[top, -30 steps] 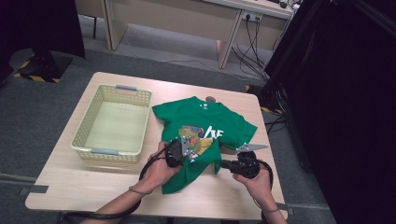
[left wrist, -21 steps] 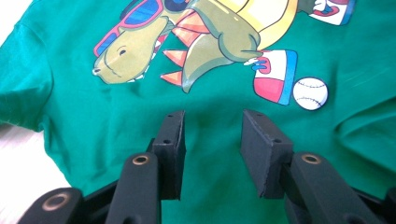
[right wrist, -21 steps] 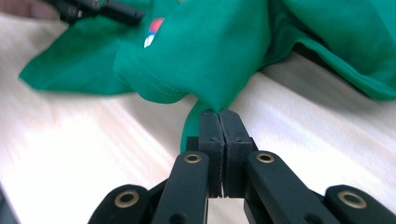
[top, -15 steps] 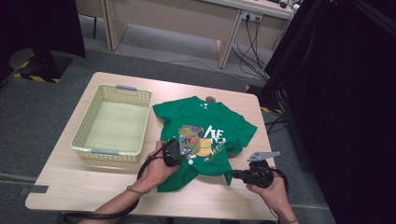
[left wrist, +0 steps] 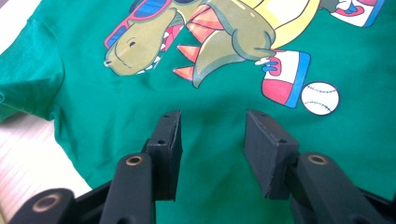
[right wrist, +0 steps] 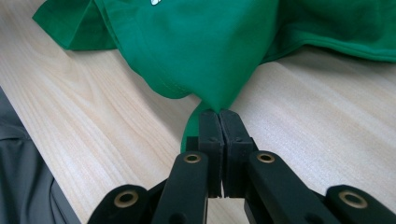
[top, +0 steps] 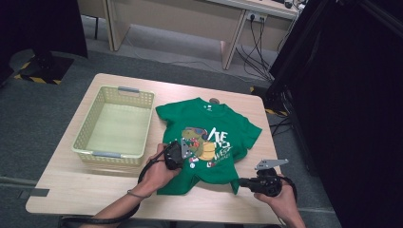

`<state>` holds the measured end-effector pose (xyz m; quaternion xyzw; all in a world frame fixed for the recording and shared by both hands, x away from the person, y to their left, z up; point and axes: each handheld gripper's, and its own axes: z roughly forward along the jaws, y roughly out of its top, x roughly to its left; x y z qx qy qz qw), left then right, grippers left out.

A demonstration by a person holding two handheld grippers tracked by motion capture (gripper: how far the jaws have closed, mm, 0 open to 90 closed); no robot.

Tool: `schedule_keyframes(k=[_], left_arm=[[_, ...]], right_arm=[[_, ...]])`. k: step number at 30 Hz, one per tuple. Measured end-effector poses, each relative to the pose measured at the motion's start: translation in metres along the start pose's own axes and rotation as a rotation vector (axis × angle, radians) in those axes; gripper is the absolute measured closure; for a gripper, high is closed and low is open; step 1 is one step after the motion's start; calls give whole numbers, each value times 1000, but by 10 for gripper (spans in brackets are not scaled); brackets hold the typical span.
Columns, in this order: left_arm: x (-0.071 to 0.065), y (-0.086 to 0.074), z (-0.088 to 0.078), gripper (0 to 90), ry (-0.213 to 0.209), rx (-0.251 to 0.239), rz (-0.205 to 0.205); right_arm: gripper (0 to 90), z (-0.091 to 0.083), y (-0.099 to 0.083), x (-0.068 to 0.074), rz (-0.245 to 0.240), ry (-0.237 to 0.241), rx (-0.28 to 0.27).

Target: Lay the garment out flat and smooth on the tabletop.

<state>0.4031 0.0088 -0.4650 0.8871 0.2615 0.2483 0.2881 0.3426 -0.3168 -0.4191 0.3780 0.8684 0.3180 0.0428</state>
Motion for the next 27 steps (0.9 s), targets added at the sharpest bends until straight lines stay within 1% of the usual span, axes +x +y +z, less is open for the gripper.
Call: schedule_keyframes(k=[11,14,16,18,21,24,26,27], left_arm=[[1,0,0,535,13,2,-1],[0,0,-1,516,15,8,4],[-1,0,-2,505,13,9,4],[-3,-1,-4,495,8,10,5],[-6,-1,-7,479,-3,7,9],[-11,-1,-11,464,-20,-3,19],[-15,-1,-13,463,-40,-7,20],[-17,-1,-13,463,-49,-2,30]], right_arm=[[878,-5,-13,4,4,9,7],[859,-10,-16,3,9,21,-6],[836,-15,-17,2,12,21,-25],[828,-20,-18,0,24,22,-54],[810,-25,-17,-6,53,4,-89],[792,-22,-16,-11,95,-23,-104],[785,-16,-14,-14,117,-30,-110],[774,-12,-12,-14,120,-35,-106]])
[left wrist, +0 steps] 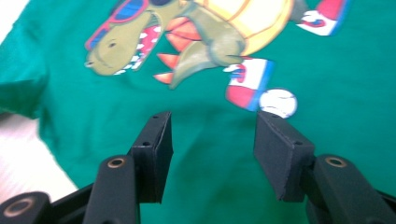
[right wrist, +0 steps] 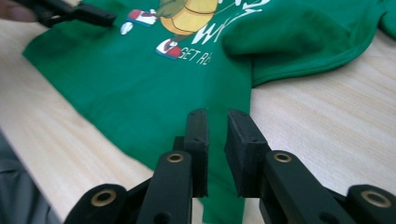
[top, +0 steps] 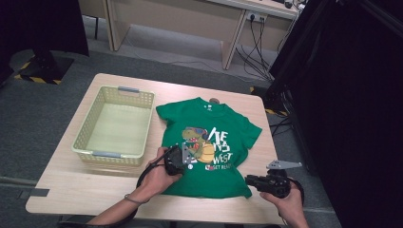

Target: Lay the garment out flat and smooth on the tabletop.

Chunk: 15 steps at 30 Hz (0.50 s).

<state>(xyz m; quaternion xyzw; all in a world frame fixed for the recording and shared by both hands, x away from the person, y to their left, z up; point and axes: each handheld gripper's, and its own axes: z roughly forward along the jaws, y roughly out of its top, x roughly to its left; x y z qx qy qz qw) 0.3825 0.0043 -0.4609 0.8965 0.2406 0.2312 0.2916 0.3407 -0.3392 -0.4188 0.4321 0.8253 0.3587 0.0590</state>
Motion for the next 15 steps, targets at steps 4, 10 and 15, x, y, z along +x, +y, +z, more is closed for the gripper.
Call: schedule_keyframes(k=[4,10,15], left_arm=[[-6,-1,-2,465,-15,6,25],[-11,-2,-5,463,-19,8,51],[-15,-1,-7,441,-26,7,57]], right_arm=[[739,16,5,-4,41,-27,11],[715,32,17,-19,129,-122,-3],[690,51,35,-19,93,-161,21]])
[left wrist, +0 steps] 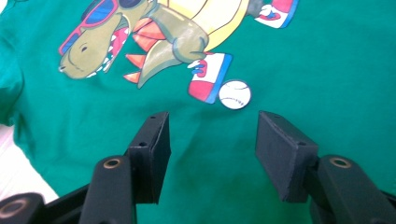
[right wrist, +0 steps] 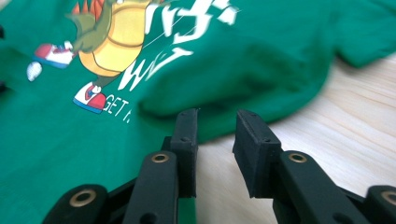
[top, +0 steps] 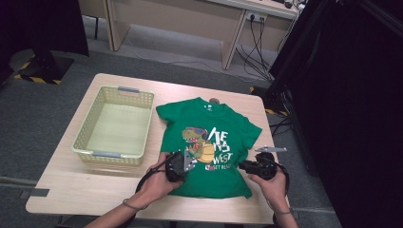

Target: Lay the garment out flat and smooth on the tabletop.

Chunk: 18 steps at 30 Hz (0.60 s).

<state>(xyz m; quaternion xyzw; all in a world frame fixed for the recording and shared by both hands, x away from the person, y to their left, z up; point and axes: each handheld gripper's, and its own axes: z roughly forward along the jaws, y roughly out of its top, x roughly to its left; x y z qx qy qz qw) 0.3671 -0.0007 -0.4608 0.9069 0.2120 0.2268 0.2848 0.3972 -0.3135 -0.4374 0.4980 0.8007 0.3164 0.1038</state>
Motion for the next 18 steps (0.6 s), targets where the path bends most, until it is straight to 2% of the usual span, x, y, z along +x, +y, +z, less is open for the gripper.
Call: schedule_keyframes(k=[3,6,12,18], left_arm=[[-4,1,0,441,-10,-11,0],[-7,1,-1,442,-16,-9,17],[-7,-2,-3,446,-13,-19,12],[-6,-4,-4,447,-15,-15,11]], right_arm=[[685,15,3,6,-26,8,37],[676,26,4,9,-42,-9,55],[676,26,5,9,-74,-22,64],[674,18,1,-3,-83,-39,82]])
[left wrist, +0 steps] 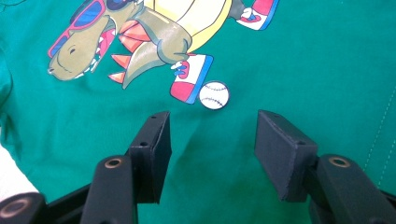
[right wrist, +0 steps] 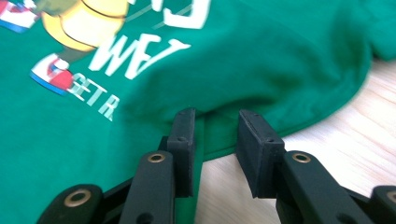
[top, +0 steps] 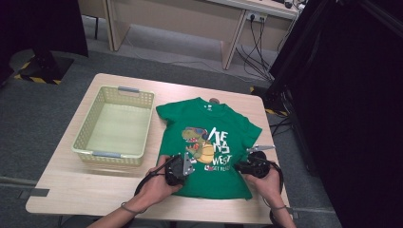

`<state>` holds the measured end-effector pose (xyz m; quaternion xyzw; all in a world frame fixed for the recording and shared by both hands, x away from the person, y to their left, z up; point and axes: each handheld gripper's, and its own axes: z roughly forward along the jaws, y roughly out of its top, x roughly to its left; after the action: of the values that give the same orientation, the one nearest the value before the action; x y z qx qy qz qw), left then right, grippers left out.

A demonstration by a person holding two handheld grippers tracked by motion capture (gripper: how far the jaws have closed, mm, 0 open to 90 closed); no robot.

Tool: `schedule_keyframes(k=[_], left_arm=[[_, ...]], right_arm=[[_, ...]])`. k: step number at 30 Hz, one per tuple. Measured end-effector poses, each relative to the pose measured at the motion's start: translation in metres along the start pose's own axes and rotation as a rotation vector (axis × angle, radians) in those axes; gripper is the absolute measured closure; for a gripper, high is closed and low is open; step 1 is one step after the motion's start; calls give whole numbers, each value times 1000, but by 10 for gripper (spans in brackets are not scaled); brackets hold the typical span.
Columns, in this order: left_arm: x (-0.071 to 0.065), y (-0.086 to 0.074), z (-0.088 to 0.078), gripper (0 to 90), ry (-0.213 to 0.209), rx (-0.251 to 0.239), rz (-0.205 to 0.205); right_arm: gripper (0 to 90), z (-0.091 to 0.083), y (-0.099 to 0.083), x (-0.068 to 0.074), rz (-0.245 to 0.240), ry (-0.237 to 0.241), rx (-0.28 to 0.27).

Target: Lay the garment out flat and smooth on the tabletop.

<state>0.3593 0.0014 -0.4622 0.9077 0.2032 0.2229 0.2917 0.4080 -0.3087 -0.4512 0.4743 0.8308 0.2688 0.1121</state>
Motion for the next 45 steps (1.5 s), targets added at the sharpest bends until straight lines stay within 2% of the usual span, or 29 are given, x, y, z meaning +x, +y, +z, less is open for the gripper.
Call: schedule_keyframes(k=[7,11,13,15,18,21,25,29,32,35,38,41,43,45], left_arm=[[-1,-1,-1,449,1,2,13],[-6,0,-2,449,-12,-5,25],[-8,0,-3,448,-16,-7,29],[-10,0,-4,449,-21,-9,33],[-13,0,-6,449,-36,-13,30],[-15,-1,-7,448,-43,-16,31],[-19,-3,-9,452,-47,-23,38],[-24,-4,-12,477,-59,-29,43],[-26,-4,-14,477,-83,-27,44],[-26,-2,-15,444,-114,-49,3],[-18,3,-17,417,-93,-74,-25],[-4,7,-17,370,-66,-85,-65],[4,9,-14,350,-57,-80,-85],[8,10,-11,345,-54,-65,-88]], right_arm=[[663,-11,-7,-14,-20,-31,45],[647,-16,-9,-16,-40,-42,83],[634,-19,-9,-14,-63,-45,108],[620,-23,-9,-10,-83,-53,112],[598,-29,-7,-3,-91,-51,60],[584,-28,-7,6,-100,-18,22],[571,-17,-9,14,-110,14,43],[563,-13,-15,17,-116,20,56],[553,-15,-19,18,-150,27,72],[538,-19,-22,18,-182,37,106],[532,-23,-22,19,-201,47,156],[509,-26,-18,18,-177,51,118],[498,-28,-14,14,-127,48,54],[495,-26,-10,11,-87,34,12]])
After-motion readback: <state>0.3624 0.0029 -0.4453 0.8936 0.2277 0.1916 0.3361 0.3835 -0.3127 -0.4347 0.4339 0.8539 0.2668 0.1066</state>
